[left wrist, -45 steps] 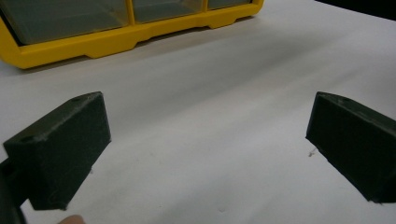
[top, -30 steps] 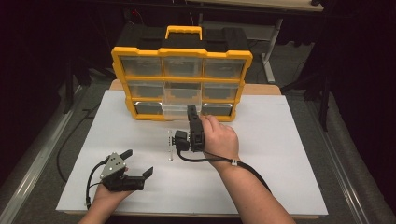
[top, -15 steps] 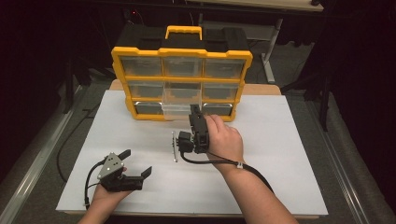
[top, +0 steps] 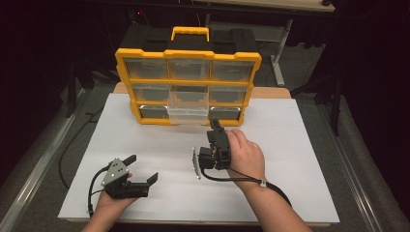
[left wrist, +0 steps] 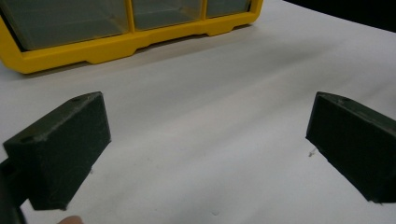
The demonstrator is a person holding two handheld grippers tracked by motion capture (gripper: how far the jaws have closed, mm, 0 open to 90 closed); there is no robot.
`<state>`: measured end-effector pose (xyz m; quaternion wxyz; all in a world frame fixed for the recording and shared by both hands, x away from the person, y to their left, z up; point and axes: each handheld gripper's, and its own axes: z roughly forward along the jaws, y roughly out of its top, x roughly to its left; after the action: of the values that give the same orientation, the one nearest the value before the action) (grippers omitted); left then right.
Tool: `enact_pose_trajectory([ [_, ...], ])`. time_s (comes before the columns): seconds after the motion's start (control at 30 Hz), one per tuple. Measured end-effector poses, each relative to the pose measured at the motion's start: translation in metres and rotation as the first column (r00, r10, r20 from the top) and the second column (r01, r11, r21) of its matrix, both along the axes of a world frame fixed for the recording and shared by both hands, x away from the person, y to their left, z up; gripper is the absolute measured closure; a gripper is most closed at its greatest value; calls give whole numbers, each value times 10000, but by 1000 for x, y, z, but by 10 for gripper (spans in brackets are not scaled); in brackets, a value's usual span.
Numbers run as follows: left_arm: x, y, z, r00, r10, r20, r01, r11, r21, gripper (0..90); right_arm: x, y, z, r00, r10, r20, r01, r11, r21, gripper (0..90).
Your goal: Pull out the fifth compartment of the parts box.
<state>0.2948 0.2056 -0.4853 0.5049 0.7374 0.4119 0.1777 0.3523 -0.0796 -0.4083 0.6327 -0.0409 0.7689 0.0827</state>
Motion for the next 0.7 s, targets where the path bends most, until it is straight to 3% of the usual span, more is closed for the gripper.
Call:
enact_pose_trajectory([
  [0.43,-1,-1,1,10000,-5,44,5,10000,10,0,-6,-38,-44,9960,-479,-756,469,9988,-146,406],
  [0.5,-1,-1,1,10000,-12,33,12,10000,28,0,-8,-45,-52,9936,-635,-932,636,9980,-23,406],
  [0.53,-1,-1,0,10000,-1,25,1,10000,6,0,-9,-48,-53,9937,-620,-939,600,9979,-233,405],
  [0.7,-2,-1,1,10000,5,46,-5,10000,61,0,-16,-67,-67,9868,-949,-1309,926,9954,-235,405],
])
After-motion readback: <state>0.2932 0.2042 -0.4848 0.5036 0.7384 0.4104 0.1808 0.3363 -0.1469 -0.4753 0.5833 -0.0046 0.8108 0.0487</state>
